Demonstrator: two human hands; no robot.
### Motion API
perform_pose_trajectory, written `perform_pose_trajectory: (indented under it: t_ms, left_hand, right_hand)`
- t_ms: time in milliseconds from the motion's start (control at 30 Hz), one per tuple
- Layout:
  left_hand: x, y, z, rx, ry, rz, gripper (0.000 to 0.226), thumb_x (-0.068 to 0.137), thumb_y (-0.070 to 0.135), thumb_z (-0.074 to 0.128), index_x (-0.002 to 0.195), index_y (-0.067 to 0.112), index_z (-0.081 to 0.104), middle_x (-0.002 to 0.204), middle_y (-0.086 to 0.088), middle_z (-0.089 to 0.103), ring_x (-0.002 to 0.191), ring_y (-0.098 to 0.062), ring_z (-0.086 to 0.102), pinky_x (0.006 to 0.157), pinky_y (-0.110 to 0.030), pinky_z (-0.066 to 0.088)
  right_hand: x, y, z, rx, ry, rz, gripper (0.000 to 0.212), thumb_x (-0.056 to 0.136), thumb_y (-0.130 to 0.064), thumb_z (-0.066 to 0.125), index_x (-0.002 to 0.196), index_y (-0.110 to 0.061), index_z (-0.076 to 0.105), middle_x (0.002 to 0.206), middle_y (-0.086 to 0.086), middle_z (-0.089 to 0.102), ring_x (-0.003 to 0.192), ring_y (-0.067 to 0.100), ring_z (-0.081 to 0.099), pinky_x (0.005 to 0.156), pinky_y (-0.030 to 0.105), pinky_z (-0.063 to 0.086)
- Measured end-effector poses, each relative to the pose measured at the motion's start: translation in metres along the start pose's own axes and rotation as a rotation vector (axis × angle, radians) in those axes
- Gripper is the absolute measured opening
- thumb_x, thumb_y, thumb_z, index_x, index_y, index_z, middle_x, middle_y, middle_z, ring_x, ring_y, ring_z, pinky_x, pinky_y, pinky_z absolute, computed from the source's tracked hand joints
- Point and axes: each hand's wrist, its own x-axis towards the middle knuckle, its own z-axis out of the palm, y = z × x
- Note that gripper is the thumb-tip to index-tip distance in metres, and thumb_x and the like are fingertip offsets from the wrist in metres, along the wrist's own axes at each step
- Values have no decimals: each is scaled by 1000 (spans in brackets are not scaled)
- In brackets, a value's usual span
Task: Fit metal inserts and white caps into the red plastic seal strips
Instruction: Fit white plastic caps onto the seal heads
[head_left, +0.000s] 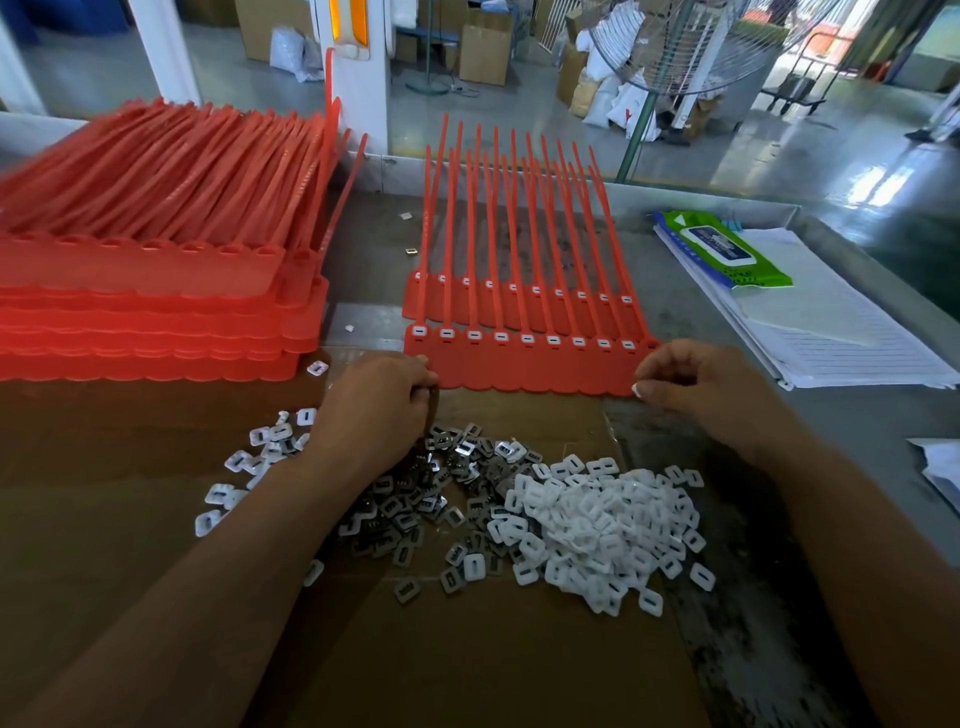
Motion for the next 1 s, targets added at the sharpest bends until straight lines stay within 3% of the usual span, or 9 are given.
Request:
perform_pose_trajectory:
  t_ms: [100, 233, 400, 567, 667, 767, 1000]
  left_hand:
    - [0, 0, 0, -4, 8, 5, 27, 85, 6, 50, 108, 9, 65, 124, -2, 58, 114, -14, 52, 97, -21, 31]
    - [-1, 1, -1, -17, 11, 1, 27, 85, 5, 50, 107, 8, 65, 123, -3, 59, 114, -14, 52, 97, -21, 31]
    - [-2, 2, -1, -22, 14, 4, 27, 84, 4, 50, 107, 7, 65, 123, -4, 59, 114, -15, 53, 97, -20, 31]
    - [-1, 1, -1, -32, 14, -7, 28, 85, 4, 50, 108, 8, 65, 123, -3, 58, 114, -15, 52, 98, -20, 31]
    - [-2, 1, 0, -39, 16, -10, 27, 85, 4, 51, 107, 8, 65, 123, -4, 59, 114, -15, 53, 96, -19, 31]
    - [-2, 1, 0, -41, 19, -11, 27, 85, 5, 50, 107, 8, 65, 123, -4, 59, 114, -14, 53, 95, -19, 31]
    - [-2, 0, -1, -45, 11, -7, 27, 85, 4, 51, 107, 8, 66, 123, -4, 59, 115, -13, 52, 97, -18, 30]
  right_hand:
    - [10, 8, -3, 53, 145, 64, 14, 82, -3, 64, 93, -11, 61, 79, -1, 61, 68, 2, 55, 51, 7, 46]
    - [27, 18, -8, 70, 294, 162, 9, 83, -7, 65, 91, -9, 63, 79, 6, 63, 59, 8, 55, 47, 13, 46]
    - [48, 28, -8, -79, 307, 218, 15, 88, -15, 58, 100, -10, 66, 92, 5, 63, 78, 14, 56, 75, 31, 47]
    - [59, 29, -3, -91, 248, 220, 18, 87, -12, 60, 102, -6, 67, 91, 7, 60, 76, 13, 51, 63, 23, 38]
    - [63, 31, -3, -122, 234, 238, 18, 86, -11, 61, 101, -5, 67, 90, 6, 59, 77, 13, 51, 66, 23, 36]
    - [65, 33, -3, -137, 208, 248, 14, 86, -11, 61, 97, -6, 67, 88, 6, 59, 69, 10, 49, 56, 20, 34]
    - [64, 36, 1, -88, 263, 204, 8, 83, -6, 64, 90, -9, 66, 83, 4, 58, 67, 7, 48, 55, 13, 33]
